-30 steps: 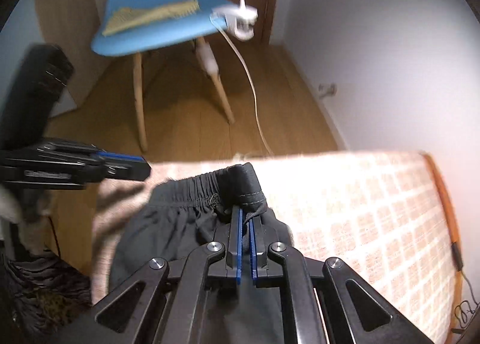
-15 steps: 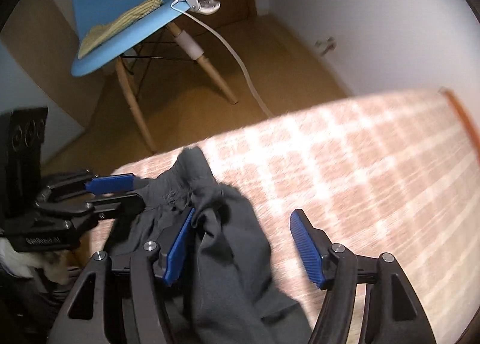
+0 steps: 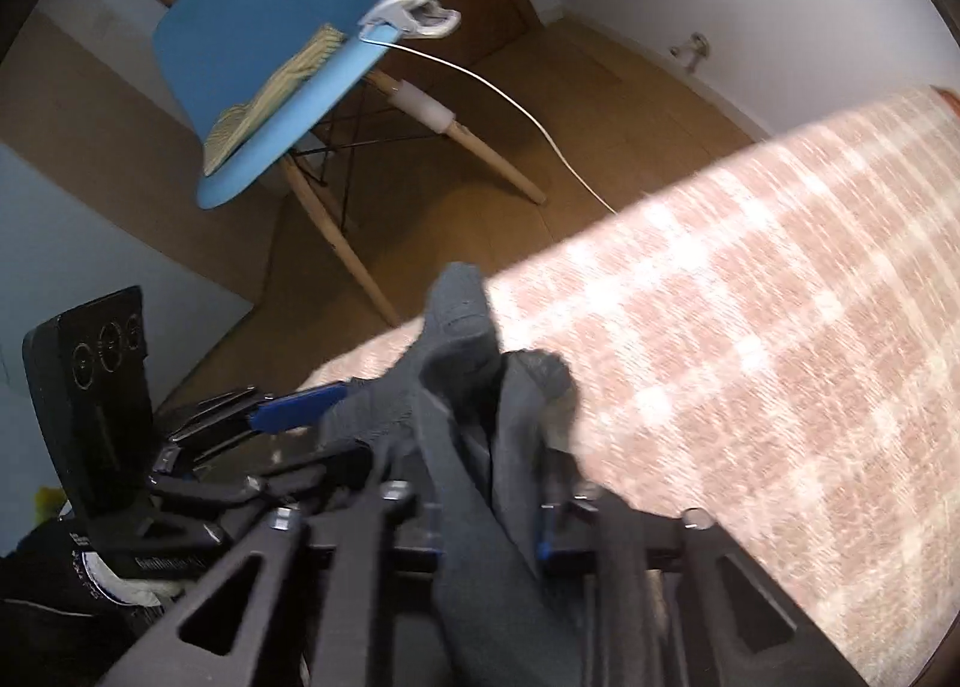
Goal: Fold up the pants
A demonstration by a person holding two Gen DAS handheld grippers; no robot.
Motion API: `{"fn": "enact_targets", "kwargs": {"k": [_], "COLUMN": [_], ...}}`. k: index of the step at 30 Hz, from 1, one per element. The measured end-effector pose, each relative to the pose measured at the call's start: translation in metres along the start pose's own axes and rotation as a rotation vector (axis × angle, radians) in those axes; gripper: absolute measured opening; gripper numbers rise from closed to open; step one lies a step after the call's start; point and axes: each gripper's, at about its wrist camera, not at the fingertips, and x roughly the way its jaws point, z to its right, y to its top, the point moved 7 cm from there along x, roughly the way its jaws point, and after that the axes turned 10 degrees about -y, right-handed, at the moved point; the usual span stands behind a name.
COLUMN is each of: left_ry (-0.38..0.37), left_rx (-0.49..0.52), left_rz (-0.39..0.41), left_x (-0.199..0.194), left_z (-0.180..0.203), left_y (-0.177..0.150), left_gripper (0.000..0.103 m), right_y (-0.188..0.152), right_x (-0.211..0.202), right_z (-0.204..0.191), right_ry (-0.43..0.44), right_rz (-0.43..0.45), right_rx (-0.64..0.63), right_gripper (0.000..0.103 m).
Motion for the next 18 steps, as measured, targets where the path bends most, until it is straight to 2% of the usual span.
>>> {"fn": "enact_targets", "kwargs": {"k": [1,3,5,8,10,11,12,15,18], "left_ry": [-0.003,-0.01,-0.02,0.023,0.046,0.044,0.04,0.085,0.083], "left_rx": [-0.005,-0.037,-0.056,-0.026,0.006,0.014,0.017,-0.016,-0.063], "left_rz": [0.002,0.013,0.028,0.114,0.148,0.139,0.12,0.035,0.012], "left_x": [-0.001,-0.004,-0.008,-0.031,-0.041,-0.041,-0.037,-0.019,-0.015], "left_z": [-0.001,-0.009,-0.014,-0.011,-0.007,-0.005,-0.005,-0.015,-0.025], "left_y": [0.0,0.0,0.002,0.015,0.022,0.023,0.023,0.014,0.008], "left_gripper": [0.048,0.028,0.024,0.023,0.023,0.023,0.026,0.027,0.029], "right_y": [0.002,0.01,0.019,0.032,0.039,0.041,0.04,0.032,0.021], "right_x": [-0.002,-0.01,-0.017,-0.031,-0.034,-0.028,-0.023,-0.01,-0.031], "right_z": [-0.004,-0.02,-0.034,-0.052,-0.048,-0.04,-0.034,-0.009,-0.005], "right_ry": [-0.008,-0.014,-0.024,-0.022,0.001,-0.018,-0.053,-0.254,-0.268], "right_rz": [0.013,0.054,0.085,0.153,0.169,0.149,0.131,0.074,0.101], "right_rx": [-0.019,-0.074,-0.115,-0.162,-0.134,-0.112,-0.105,-0.095,-0.082], "right_gripper": [0.008,0.006,0.004,0.004,0.004,0.004,0.008,0.041,0.041]}}
